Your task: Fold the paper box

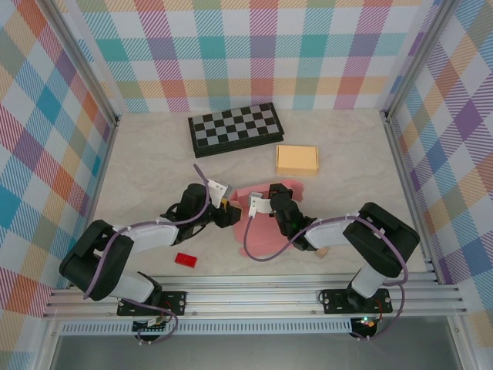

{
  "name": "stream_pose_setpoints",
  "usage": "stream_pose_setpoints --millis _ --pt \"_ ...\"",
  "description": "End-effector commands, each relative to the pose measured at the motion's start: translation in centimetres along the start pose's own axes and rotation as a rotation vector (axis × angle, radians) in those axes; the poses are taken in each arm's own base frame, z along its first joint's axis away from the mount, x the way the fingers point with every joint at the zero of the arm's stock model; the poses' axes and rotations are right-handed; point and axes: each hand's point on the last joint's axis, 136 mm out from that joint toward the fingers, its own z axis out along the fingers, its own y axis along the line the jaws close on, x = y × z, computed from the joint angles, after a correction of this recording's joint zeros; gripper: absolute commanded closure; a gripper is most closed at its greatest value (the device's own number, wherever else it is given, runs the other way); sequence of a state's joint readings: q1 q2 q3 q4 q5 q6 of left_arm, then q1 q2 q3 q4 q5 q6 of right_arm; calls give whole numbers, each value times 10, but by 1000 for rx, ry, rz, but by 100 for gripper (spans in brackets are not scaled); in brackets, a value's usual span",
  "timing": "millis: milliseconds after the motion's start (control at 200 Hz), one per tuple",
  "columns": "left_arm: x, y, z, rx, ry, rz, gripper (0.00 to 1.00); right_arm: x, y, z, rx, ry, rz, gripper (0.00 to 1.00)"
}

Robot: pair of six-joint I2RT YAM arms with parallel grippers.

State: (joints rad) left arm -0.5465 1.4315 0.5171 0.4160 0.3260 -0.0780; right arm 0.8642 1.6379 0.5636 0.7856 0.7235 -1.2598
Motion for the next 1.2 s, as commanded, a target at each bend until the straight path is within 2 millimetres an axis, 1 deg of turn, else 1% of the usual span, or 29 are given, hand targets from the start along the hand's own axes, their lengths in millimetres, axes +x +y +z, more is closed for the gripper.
stream_pose_setpoints --millis 0,190,345,520,705,825,835,865,1025,1195 --pt "-22 -3 4 19 -56 24 42 7 26 -2 -80 23 -29 100" --pt "-20 7 14 -43 -40 21 44 8 27 -2 -86 27 -29 100" --pt "-19 16 18 -107 -35 27 46 8 25 -2 -85 23 -25 100" --pt "-21 24 21 -166 -43 29 43 7 25 -3 -87 20 -14 100" --pt "-18 38 28 -254 -36 16 44 8 27 -3 -93 23 -17 100" --pt "-21 38 33 -276 -56 21 45 8 28 -3 -98 24 -15 100" --pt "-21 38 33 -278 -57 22 45 4 30 -3 -109 1 -14 100" --pt "-22 38 35 -284 -60 27 46 3 31 -3 -112 -4 -13 100" --pt "-25 41 42 -336 -70 54 50 3 33 -4 -124 -7 -11 100" --pt "-28 42 49 -346 -78 45 54 3 36 -3 -133 -9 -14 100"
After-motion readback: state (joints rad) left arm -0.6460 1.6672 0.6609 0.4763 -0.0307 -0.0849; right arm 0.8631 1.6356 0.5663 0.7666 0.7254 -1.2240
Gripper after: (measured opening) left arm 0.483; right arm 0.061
